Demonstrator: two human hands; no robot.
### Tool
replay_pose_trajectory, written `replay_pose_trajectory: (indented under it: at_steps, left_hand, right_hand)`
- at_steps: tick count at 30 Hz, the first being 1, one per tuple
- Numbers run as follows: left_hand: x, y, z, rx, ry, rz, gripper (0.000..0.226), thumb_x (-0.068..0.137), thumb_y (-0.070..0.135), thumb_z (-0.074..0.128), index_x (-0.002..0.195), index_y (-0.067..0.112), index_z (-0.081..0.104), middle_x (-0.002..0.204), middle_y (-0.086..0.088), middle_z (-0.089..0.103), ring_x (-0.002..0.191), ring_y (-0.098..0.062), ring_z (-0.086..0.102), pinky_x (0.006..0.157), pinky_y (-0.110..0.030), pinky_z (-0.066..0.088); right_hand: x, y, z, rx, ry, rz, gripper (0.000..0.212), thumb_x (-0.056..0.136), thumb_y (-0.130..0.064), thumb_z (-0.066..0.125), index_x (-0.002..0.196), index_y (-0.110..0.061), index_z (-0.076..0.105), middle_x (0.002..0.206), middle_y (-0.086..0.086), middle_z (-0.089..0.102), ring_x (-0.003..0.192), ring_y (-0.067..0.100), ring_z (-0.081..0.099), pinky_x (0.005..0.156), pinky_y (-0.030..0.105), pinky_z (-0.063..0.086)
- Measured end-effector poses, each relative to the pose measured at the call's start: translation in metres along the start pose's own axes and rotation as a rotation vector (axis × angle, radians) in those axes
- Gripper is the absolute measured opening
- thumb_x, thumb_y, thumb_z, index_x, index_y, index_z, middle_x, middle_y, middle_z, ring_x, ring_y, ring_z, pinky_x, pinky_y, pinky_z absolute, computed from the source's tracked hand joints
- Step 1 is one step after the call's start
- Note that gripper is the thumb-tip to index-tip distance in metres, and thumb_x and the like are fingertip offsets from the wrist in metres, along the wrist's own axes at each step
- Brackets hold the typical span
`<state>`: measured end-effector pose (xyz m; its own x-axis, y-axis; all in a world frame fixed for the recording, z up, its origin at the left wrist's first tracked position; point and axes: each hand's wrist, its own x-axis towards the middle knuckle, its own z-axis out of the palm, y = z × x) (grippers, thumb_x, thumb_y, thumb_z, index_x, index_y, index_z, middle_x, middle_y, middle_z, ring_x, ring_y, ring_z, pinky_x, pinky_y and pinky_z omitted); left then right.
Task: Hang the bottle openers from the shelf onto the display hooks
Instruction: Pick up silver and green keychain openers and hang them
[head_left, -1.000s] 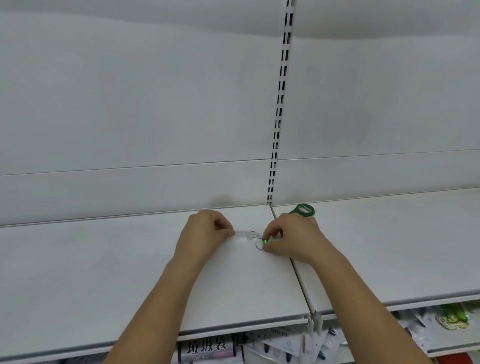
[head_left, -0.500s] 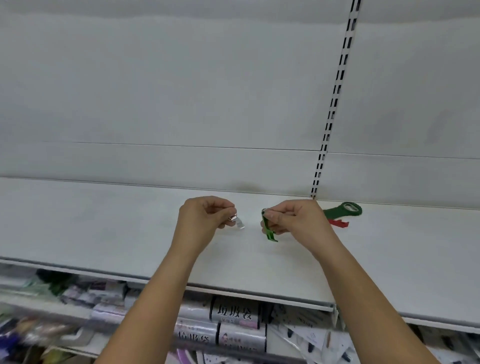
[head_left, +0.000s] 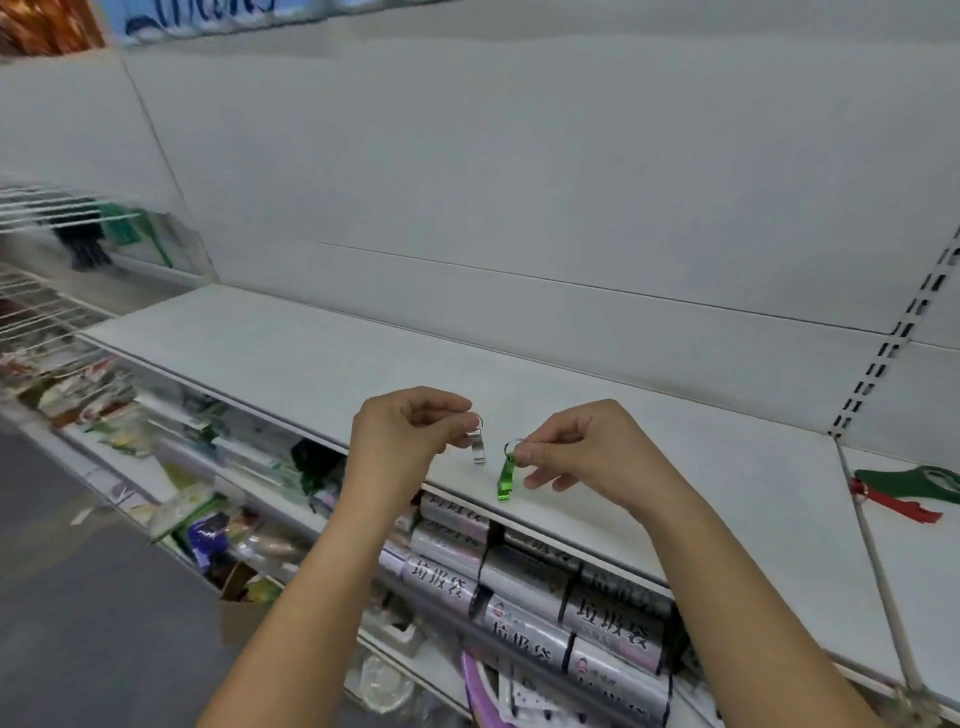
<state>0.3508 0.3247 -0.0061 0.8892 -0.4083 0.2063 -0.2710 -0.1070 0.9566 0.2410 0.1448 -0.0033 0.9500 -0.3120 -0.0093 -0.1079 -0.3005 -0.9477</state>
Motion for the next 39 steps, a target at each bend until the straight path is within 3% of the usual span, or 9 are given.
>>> replay_pose_trajectory:
  at_steps: [7, 11, 15, 20, 24, 28, 31, 36, 39]
  left_hand:
    - [-0.003, -0.025, -0.132, 0.035, 0.151, -0.005, 0.005, 0.082, 0.011, 0.081, 0.082, 0.016, 0.079, 0.076, 0.002, 0.078, 0.076, -0.012, 0.074, 0.072, -0.024, 0.056]
    - [-0.011, -0.046, -0.208, 0.092, 0.222, -0.070, 0.002, 0.085, 0.018, 0.079, 0.084, 0.017, 0.078, 0.077, 0.000, 0.078, 0.067, -0.009, 0.070, 0.063, -0.026, 0.052]
    - [-0.023, -0.065, -0.284, 0.059, 0.319, -0.133, 0.004, 0.086, 0.015, 0.078, 0.083, 0.017, 0.079, 0.075, -0.001, 0.078, 0.063, -0.021, 0.071, 0.056, -0.032, 0.055]
    - [-0.038, -0.095, -0.367, 0.072, 0.420, -0.193, 0.018, 0.091, 0.012, 0.072, 0.077, 0.023, 0.077, 0.076, 0.003, 0.078, 0.072, -0.020, 0.074, 0.068, -0.032, 0.061]
    - [-0.046, -0.116, -0.416, 0.019, 0.514, -0.230, 0.026, 0.094, 0.007, 0.067, 0.076, 0.024, 0.076, 0.078, 0.000, 0.079, 0.073, -0.016, 0.073, 0.067, -0.029, 0.060]
    - [-0.050, -0.132, -0.453, -0.013, 0.629, -0.258, 0.015, 0.092, 0.004, 0.068, 0.083, 0.013, 0.075, 0.077, -0.006, 0.078, 0.061, -0.009, 0.067, 0.060, -0.026, 0.057]
    - [-0.044, -0.144, -0.480, -0.024, 0.725, -0.290, 0.015, 0.090, 0.001, 0.070, 0.081, 0.012, 0.073, 0.074, -0.007, 0.078, 0.060, -0.011, 0.068, 0.056, -0.025, 0.054]
    - [-0.011, -0.169, -0.531, 0.034, 0.838, -0.352, 0.007, 0.087, 0.002, 0.072, 0.080, 0.004, 0.074, 0.073, -0.012, 0.077, 0.061, -0.020, 0.070, 0.056, -0.030, 0.056]
    - [0.020, -0.182, -0.562, 0.148, 0.884, -0.402, 0.012, 0.087, 0.011, 0.075, 0.076, 0.013, 0.070, 0.073, -0.008, 0.076, 0.063, -0.025, 0.074, 0.051, -0.023, 0.049]
  right_hand:
    - [0.053, -0.043, 0.122, 0.006, -0.112, -0.094, 0.009, 0.082, -0.017, 0.080, 0.086, -0.009, 0.080, 0.081, 0.008, 0.078, 0.082, 0.021, 0.076, 0.076, 0.038, 0.060]
    - [0.077, -0.068, 0.199, 0.050, -0.173, -0.127, 0.007, 0.080, -0.013, 0.081, 0.083, -0.008, 0.080, 0.078, 0.013, 0.077, 0.076, 0.025, 0.076, 0.066, 0.033, 0.056]
    - [0.098, -0.088, 0.280, 0.073, -0.253, -0.124, 0.008, 0.081, -0.010, 0.081, 0.083, -0.003, 0.079, 0.072, 0.017, 0.075, 0.063, 0.022, 0.072, 0.062, 0.036, 0.052]
    - [0.118, -0.110, 0.370, 0.074, -0.327, -0.174, 0.003, 0.084, -0.016, 0.078, 0.085, -0.013, 0.080, 0.076, 0.007, 0.078, 0.069, 0.022, 0.075, 0.061, 0.032, 0.055]
    - [0.134, -0.121, 0.430, 0.073, -0.416, -0.180, 0.004, 0.086, -0.015, 0.078, 0.085, -0.017, 0.081, 0.075, 0.007, 0.078, 0.075, 0.024, 0.076, 0.056, 0.025, 0.054]
    - [0.158, -0.129, 0.487, 0.072, -0.502, -0.177, 0.004, 0.083, -0.016, 0.080, 0.087, -0.015, 0.081, 0.076, 0.008, 0.078, 0.075, 0.024, 0.076, 0.064, 0.036, 0.060]
    - [0.179, -0.134, 0.525, 0.094, -0.578, -0.167, 0.004, 0.085, -0.015, 0.079, 0.087, -0.013, 0.081, 0.075, 0.009, 0.078, 0.061, 0.013, 0.072, 0.055, 0.028, 0.054]
    - [0.232, -0.145, 0.588, 0.092, -0.676, -0.211, 0.003, 0.086, -0.014, 0.077, 0.085, -0.013, 0.080, 0.078, 0.008, 0.078, 0.076, 0.019, 0.077, 0.063, 0.032, 0.057]
    - [0.274, -0.158, 0.622, 0.120, -0.728, -0.223, 0.003, 0.085, -0.013, 0.077, 0.083, -0.014, 0.079, 0.078, 0.007, 0.078, 0.076, 0.020, 0.077, 0.065, 0.034, 0.057]
